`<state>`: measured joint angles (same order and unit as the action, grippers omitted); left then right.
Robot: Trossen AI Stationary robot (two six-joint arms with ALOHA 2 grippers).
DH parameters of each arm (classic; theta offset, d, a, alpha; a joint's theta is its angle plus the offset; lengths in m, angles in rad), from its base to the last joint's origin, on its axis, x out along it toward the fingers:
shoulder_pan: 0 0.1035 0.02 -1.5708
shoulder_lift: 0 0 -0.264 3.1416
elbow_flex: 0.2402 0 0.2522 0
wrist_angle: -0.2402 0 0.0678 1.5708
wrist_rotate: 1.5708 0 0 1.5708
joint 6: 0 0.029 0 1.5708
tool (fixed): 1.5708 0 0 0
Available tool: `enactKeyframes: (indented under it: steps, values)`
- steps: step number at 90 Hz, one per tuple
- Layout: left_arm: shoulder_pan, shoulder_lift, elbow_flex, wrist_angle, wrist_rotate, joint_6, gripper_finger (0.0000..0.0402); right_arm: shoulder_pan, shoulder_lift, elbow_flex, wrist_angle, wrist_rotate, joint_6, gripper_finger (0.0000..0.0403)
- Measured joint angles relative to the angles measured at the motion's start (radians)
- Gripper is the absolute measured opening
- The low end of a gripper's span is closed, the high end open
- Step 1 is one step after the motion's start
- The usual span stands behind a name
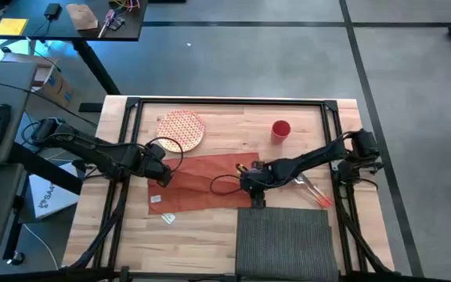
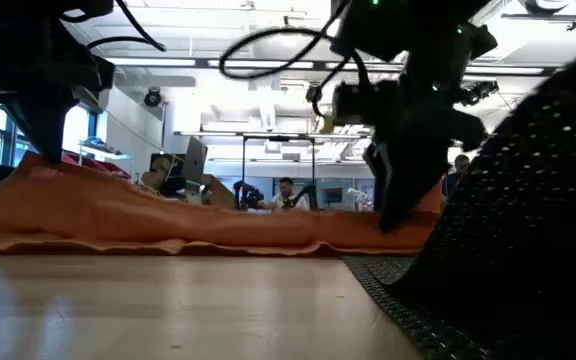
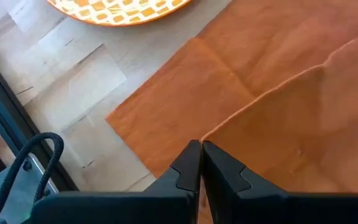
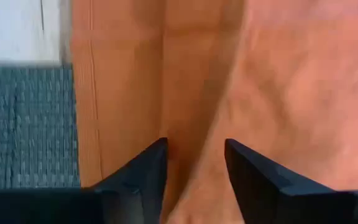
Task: Set table place
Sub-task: Fold the orange table napkin
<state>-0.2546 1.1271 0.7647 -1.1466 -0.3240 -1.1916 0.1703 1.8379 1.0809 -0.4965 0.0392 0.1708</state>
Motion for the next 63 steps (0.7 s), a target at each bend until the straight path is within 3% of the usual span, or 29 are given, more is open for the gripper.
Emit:
enactKeyframes:
  steps: [14,24,40,48,56,63]
  values:
    - [-0.010,0.000,0.031,0.006,0.000,0.084,0.0000,0.000,-0.013,0.012,-0.051,-0.005,0.060,0.0024]
    - [-0.040,-0.001,0.116,0.007,0.012,0.233,0.0000,0.001,-0.055,0.060,-0.143,-0.037,0.105,0.0004]
    - [-0.131,-0.007,0.291,0.003,0.179,0.533,0.0000,0.007,-0.190,0.114,-0.223,-0.352,0.116,0.0000]
    - [-0.178,-0.019,0.378,0.004,0.248,0.591,0.0000,0.009,-0.268,0.122,-0.245,-0.511,0.143,0.0000]
    - [-0.205,-0.038,0.450,-0.006,0.200,0.562,0.0000,0.004,-0.351,0.138,-0.237,-0.571,0.202,0.0000]
    - [-0.207,-0.062,0.490,-0.019,0.047,0.531,0.0000,-0.022,-0.416,0.158,-0.238,-0.476,0.249,0.0000]
